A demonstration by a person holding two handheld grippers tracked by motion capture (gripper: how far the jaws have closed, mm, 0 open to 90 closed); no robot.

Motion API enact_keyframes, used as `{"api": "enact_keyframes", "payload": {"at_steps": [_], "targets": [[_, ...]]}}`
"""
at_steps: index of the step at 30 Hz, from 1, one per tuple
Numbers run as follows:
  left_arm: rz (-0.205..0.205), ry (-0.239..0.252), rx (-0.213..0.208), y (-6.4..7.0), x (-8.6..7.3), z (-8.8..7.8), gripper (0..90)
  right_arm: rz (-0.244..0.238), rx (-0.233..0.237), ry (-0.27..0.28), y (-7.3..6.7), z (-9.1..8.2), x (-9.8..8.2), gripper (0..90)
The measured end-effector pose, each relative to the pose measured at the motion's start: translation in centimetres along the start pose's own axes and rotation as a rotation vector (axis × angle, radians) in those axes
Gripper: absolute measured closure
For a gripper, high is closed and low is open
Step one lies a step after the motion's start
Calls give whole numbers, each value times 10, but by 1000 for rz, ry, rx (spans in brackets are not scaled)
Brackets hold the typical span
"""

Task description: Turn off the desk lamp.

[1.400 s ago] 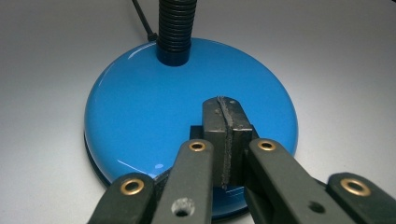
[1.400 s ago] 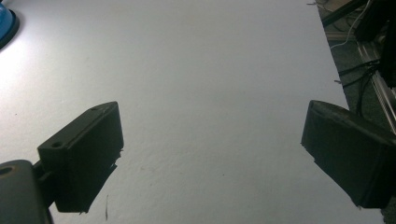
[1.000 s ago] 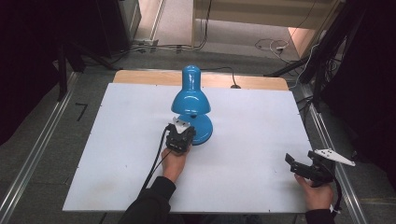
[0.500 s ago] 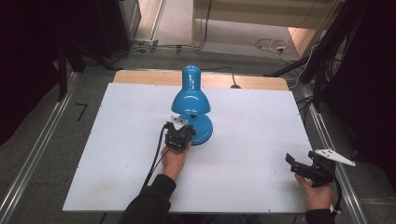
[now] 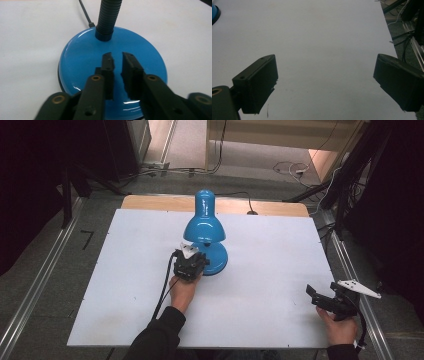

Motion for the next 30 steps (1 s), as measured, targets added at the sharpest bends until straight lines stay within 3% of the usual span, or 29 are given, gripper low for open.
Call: {"api": "enact_keyframes", "payload": {"at_steps": [4,7,13,21,30], "targets": [[-2,-25,8,-2,-1,1,538,0,0,-1,0,0,0,42],[2,-33,24,-3,-1,0,446,0,-1,-1,0,0,0,42],[31,-41,56,-10,1,-4,347,-3,-3,-1,1,1,0,42],[32,-43,91,-26,2,-14,243,1,-4,-5,0,1,0,42],[56,-65,92,-43,-4,-25,186,-4,-9,-9,0,1,-1,42]]}}
Point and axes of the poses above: each handheld gripper's, and its own axes: z roughly forward along the jaws, x roughly out of its top, y roughly to its right, the point moved 3 cm from there along z, roughly forward along the jaws, and after that the axes turned 8 degrees about x, right-handed, at the moved point
